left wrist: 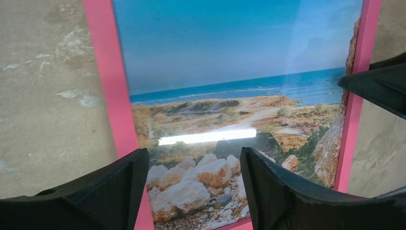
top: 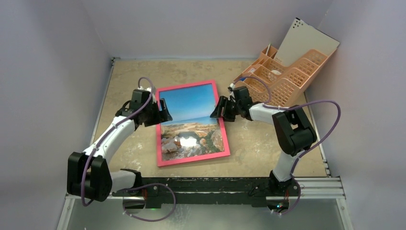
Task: Put the photo into the frame
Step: Turn over the photo frame at the center of the board, then move the photo frame to the center of the board.
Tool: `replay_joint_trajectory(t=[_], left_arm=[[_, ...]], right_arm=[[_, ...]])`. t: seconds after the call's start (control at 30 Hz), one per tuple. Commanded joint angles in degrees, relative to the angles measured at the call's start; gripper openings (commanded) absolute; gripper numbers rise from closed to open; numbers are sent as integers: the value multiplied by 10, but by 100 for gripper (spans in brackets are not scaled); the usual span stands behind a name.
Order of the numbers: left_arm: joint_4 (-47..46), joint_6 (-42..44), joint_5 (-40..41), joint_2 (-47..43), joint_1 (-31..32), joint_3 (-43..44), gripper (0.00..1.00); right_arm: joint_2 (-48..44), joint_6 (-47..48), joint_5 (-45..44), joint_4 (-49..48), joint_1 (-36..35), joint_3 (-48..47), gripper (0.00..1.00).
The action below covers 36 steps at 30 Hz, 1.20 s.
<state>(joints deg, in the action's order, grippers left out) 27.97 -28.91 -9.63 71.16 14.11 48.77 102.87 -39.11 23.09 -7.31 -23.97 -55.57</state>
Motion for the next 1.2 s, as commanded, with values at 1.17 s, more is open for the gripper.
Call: replay_joint_trajectory(t=[1.17], left_arm=[[-134,-137,-41,127,-41,-65,70]], right_arm=[[-20,-29,69,-56,-1,29,59]])
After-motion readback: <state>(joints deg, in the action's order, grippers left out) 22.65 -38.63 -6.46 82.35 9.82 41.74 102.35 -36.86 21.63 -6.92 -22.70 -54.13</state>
